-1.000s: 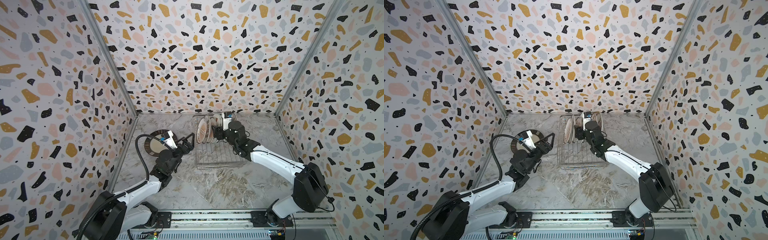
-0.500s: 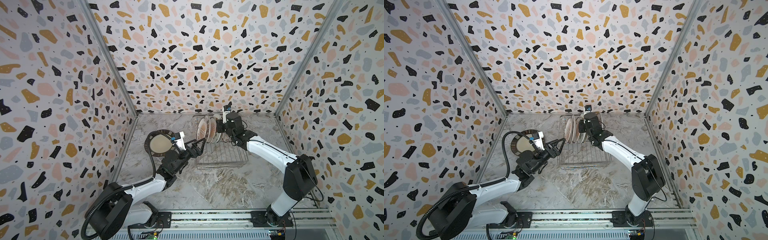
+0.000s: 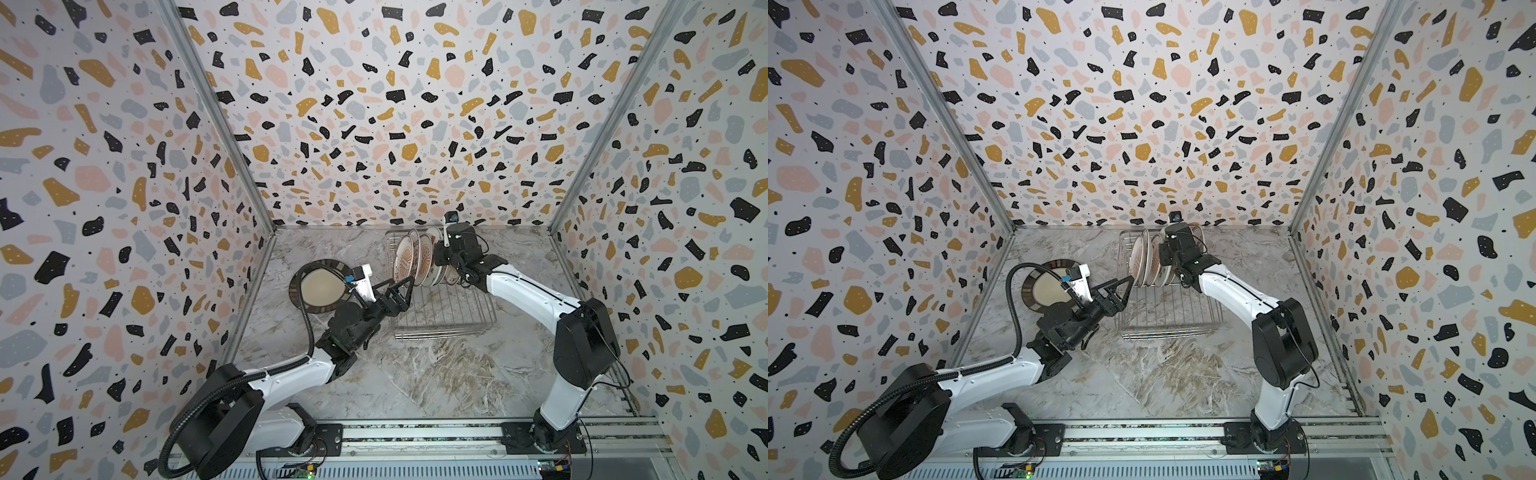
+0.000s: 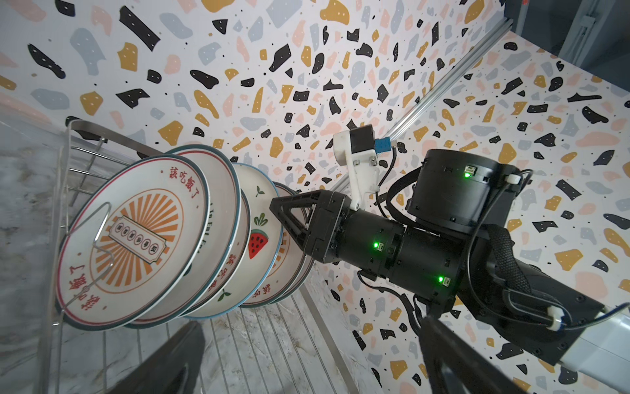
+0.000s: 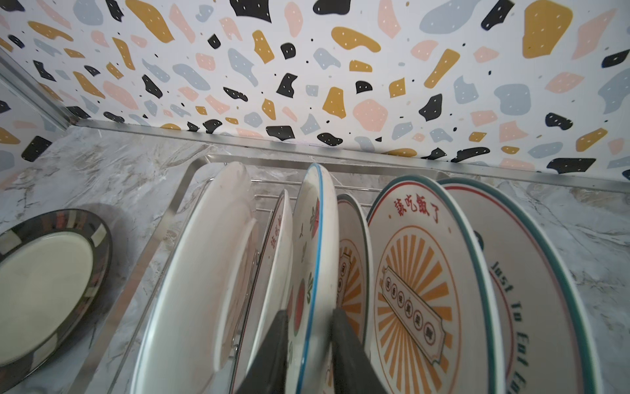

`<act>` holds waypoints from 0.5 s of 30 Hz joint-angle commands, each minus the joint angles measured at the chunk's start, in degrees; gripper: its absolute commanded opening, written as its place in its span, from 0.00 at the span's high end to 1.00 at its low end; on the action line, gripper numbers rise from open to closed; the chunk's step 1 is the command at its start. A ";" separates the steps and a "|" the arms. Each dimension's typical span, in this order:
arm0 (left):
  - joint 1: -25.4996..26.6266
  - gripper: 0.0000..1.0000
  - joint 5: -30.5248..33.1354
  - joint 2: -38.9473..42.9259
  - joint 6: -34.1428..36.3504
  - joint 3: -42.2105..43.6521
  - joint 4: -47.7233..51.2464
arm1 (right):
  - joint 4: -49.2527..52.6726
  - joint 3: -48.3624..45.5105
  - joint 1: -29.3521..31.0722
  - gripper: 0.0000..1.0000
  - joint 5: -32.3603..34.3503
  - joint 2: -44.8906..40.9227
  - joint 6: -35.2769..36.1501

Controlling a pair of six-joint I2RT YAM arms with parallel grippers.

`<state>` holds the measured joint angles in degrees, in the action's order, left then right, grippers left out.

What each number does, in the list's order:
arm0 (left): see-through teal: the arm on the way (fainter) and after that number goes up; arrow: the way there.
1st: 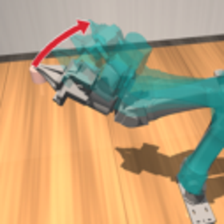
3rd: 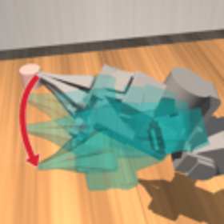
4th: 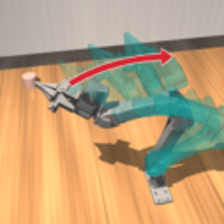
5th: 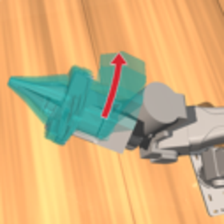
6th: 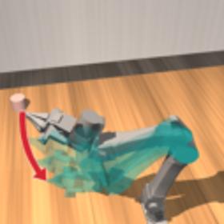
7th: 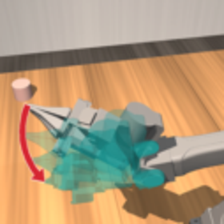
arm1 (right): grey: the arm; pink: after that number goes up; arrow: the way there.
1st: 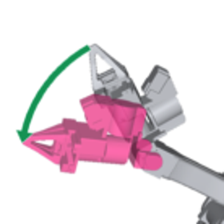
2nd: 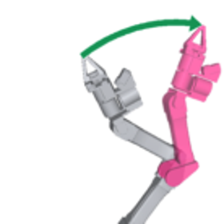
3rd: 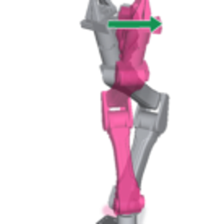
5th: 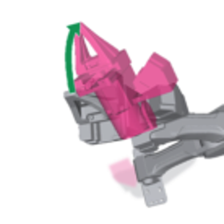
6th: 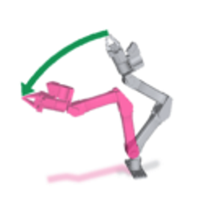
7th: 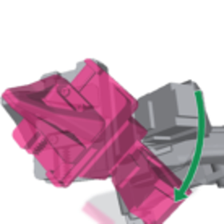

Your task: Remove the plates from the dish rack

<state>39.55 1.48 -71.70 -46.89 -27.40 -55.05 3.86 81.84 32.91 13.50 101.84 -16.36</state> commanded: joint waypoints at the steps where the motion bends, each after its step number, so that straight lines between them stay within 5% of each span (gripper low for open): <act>1: 0.26 0.00 0.77 -0.53 0.70 -0.55 -2.63 | 1.80 2.71 -0.01 0.77 0.82 0.24 0.13; 15: 0.26 0.00 7.87 1.03 0.42 1.91 -2.80 | 8.48 10.79 0.47 0.79 10.27 7.21 -1.87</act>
<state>39.57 7.03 -71.96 -47.13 -25.82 -55.81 8.64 89.69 32.97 20.27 108.55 -17.76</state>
